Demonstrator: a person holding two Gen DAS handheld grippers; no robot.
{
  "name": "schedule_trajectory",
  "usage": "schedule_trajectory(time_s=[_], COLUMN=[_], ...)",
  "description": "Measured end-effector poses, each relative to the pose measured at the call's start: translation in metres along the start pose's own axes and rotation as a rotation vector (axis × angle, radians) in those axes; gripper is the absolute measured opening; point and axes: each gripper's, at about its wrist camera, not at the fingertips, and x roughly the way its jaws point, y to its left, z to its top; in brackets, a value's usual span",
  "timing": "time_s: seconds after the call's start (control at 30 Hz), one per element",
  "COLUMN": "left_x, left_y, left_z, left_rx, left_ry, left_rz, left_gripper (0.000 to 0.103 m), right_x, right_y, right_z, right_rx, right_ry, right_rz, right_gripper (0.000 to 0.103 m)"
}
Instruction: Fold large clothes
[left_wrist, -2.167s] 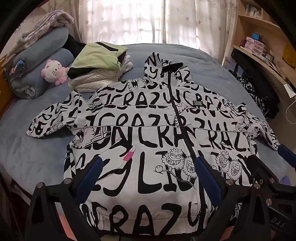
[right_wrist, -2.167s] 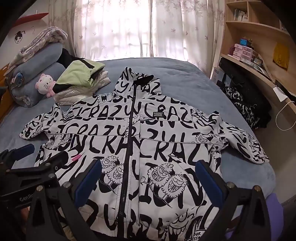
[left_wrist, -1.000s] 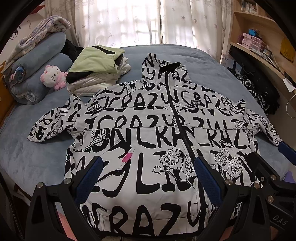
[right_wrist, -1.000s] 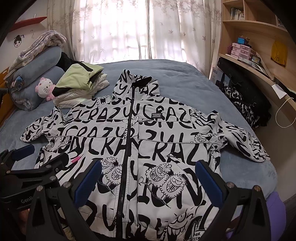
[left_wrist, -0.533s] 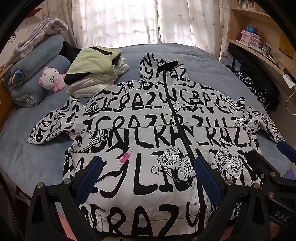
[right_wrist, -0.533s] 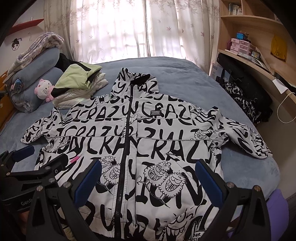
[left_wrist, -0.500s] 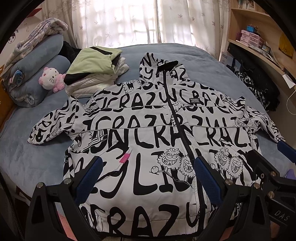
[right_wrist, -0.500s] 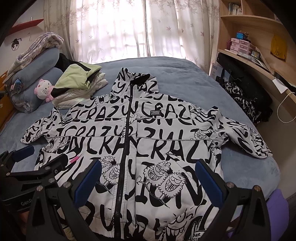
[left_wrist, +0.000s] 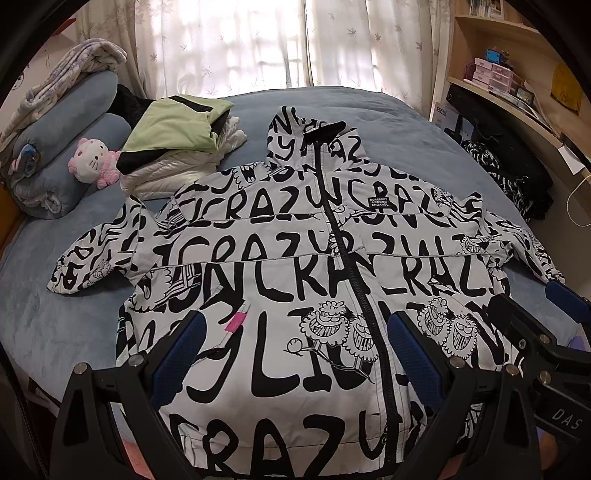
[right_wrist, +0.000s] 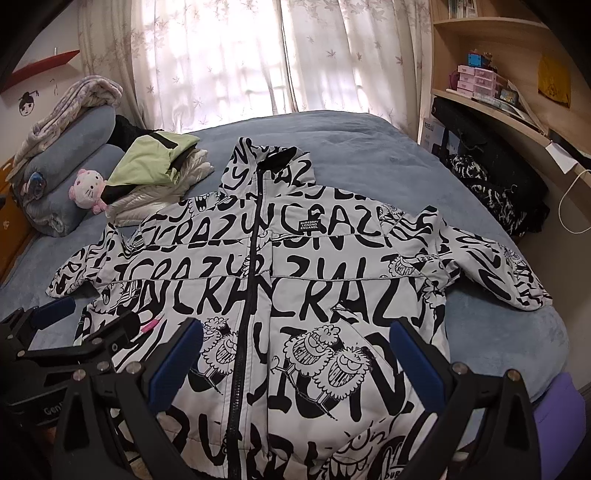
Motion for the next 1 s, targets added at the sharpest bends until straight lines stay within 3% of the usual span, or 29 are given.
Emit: schedule_trajectory(time_s=[0.33, 0.53, 0.83, 1.0], left_x=[0.004, -0.002, -0.007, 0.002], left_y=[-0.018, -0.049, -0.105, -0.147], left_z=[0.009, 0.041, 0.085, 0.102], left_rx=[0.032, 0.083, 0.149, 0.223], left_ry=[-0.017, -0.145, -0.270, -0.361], left_rz=[-0.010, -0.012, -0.097, -0.057], left_gripper=[0.097, 0.097, 0.097, 0.097], right_x=[0.002, -0.001, -0.002, 0.012], right_y=[-0.015, -0.040, -0.124, -0.182], right_z=[0.003, 0.017, 0.048, 0.057], right_rx=[0.026, 0.043, 0.150, 0.227], right_ry=[-0.017, -0.059, -0.092, -0.061], right_rz=[0.007, -0.041, -0.166, -0.246], right_gripper=[0.101, 0.101, 0.101, 0.101])
